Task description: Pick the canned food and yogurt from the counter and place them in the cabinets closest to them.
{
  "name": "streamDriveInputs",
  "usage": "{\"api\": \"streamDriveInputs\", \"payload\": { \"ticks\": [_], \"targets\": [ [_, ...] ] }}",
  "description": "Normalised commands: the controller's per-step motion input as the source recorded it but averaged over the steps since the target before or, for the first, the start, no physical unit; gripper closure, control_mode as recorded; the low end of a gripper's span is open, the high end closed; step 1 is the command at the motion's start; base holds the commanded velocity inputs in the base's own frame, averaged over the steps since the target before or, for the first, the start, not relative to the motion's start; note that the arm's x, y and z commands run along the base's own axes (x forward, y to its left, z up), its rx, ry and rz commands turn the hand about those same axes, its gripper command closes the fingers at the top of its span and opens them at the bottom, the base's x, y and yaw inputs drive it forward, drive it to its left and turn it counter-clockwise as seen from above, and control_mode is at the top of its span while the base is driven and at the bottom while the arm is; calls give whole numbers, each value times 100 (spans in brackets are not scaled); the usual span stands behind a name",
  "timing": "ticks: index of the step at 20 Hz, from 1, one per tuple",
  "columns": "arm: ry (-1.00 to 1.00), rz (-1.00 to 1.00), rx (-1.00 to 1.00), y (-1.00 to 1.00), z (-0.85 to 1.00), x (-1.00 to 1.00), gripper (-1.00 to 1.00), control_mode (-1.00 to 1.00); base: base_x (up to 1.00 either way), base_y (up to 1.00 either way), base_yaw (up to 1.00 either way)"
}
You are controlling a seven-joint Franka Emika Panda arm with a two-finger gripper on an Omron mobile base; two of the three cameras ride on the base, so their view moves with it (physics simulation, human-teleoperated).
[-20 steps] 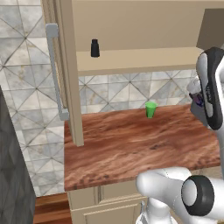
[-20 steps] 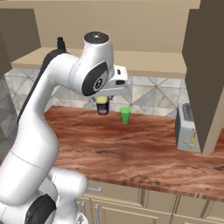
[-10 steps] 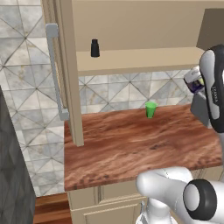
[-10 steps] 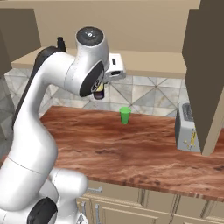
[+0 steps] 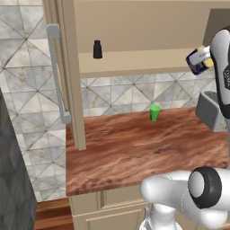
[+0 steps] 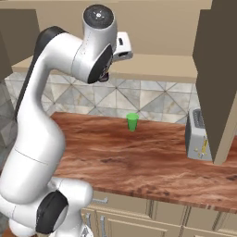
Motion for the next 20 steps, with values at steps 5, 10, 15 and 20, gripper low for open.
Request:
{"api": "streamDriveInputs", "payload": {
  "ticks": [5,10,15,20],
  "targets": [
    [-2,0,0,4,7,9,100,-100,0,0,0],
    [-2,-1,0,6,0,16,100,-100,0,0,0],
    [0,-2,0,11,-2,33,100,-100,0,0,0],
    [0,-2,-2,14,-8,40,100,-100,0,0,0]
  ]
}}
